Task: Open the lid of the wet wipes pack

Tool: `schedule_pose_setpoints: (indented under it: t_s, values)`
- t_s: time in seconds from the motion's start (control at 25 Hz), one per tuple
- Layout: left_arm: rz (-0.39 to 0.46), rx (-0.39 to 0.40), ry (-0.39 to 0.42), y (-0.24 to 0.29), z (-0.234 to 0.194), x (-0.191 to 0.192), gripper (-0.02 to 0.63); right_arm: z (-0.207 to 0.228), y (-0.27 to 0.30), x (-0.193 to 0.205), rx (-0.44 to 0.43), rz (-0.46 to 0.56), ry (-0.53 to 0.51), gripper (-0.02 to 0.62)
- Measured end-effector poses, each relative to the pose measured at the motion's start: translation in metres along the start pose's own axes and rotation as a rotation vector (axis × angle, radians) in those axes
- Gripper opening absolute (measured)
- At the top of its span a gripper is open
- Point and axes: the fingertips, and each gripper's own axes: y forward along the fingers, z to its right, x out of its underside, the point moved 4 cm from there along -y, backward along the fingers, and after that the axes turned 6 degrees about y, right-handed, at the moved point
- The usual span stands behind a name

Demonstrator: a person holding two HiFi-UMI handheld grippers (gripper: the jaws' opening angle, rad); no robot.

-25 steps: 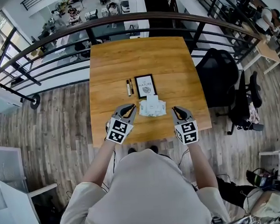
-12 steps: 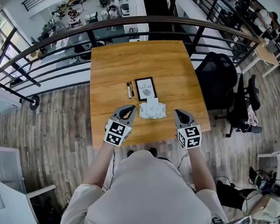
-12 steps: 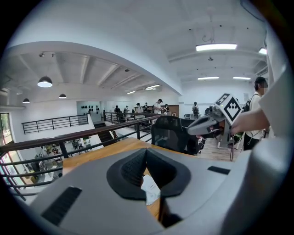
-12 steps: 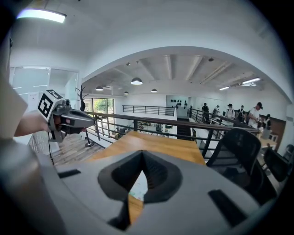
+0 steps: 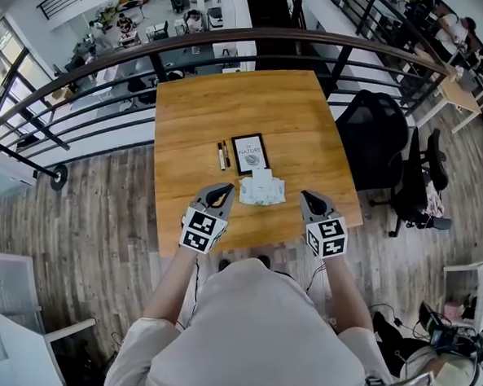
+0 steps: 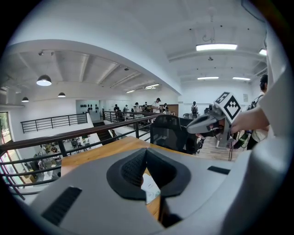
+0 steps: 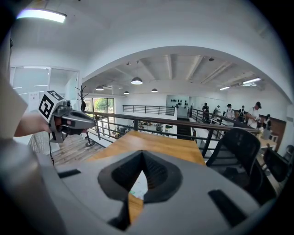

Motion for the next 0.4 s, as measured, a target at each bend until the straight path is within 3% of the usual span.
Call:
schedule_pose_setpoints:
  t_s: [0.4]
  values:
    - [-0.009, 0.02, 0.011, 0.0037, 0.0064, 0.0065, -0.006, 0.0024, 0.0013, 0.0064, 0.003, -0.004, -0.007, 0.002]
